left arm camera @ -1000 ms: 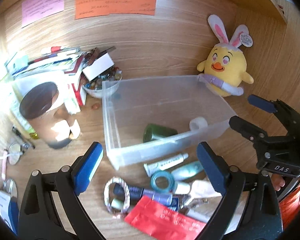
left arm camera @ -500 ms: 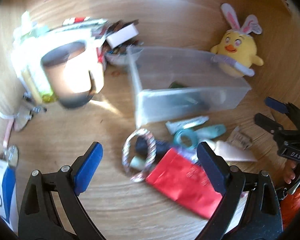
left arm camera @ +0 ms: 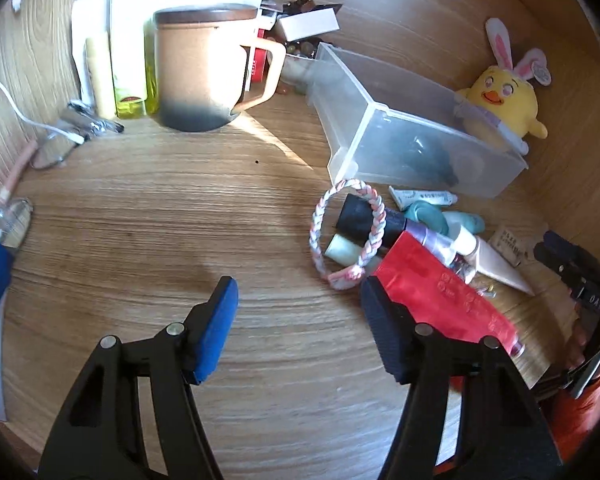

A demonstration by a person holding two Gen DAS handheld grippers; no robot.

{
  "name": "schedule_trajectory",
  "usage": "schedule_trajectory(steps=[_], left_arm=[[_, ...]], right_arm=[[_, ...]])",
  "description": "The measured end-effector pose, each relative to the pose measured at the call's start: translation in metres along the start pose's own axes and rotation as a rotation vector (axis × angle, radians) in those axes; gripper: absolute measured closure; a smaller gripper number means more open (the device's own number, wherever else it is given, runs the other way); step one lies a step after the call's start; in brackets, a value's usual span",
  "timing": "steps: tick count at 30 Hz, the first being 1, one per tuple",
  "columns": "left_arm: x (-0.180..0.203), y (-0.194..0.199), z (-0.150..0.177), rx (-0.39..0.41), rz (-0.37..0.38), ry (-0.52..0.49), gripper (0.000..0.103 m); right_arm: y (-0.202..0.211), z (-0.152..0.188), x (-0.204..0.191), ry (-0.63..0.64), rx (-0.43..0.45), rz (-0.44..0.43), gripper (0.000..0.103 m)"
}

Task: Organize objects
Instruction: 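Grasp the braided bracelet with the left tool while the right tool grasps the small tag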

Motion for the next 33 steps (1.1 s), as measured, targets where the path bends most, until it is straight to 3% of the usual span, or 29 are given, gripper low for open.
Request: schedule_trajectory(steps=[6,11,15,25,33], left_arm=[[0.001,-0.006,0.001,-0.005,-0.039,-0.044,0.047],[0.017,-0.012,-0.004,-0.013,-0.041,-0.096,0.047],[0.027,-0.017,-0.009,-0.013,-0.044,-0.120,0.048],[0.020,-0.017,-0.014,0.022,-0.069,-0.107,0.083],[0.013,-0.006,-0.017,0.062,-0.065,-0.069,0.083]], right_arm=[[-0.006,0.009,0.006,-0.025,-0.037,-0.013,0.022],[-0.008,0.010,-0.003,0.021,-0.044,-0.009,0.031],[-0.014,0.007,-0.010,0.045,-0.059,-0.017,0.047],[-0.025,0.008,-0.023,0.080,-0.100,-0.065,0.084],[-0.023,0.007,-0.023,0.064,-0.074,-0.053,0.088]])
Point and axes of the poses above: each gripper's, at about its wrist camera, not at the fingertips, and y roughly against the way its jaws point, x to its right, z to its underside, the point moved 7 cm from there along -y, roughly the way its jaws point, and after that the axes turned 8 degrees about -x, right-handed, at the moved point
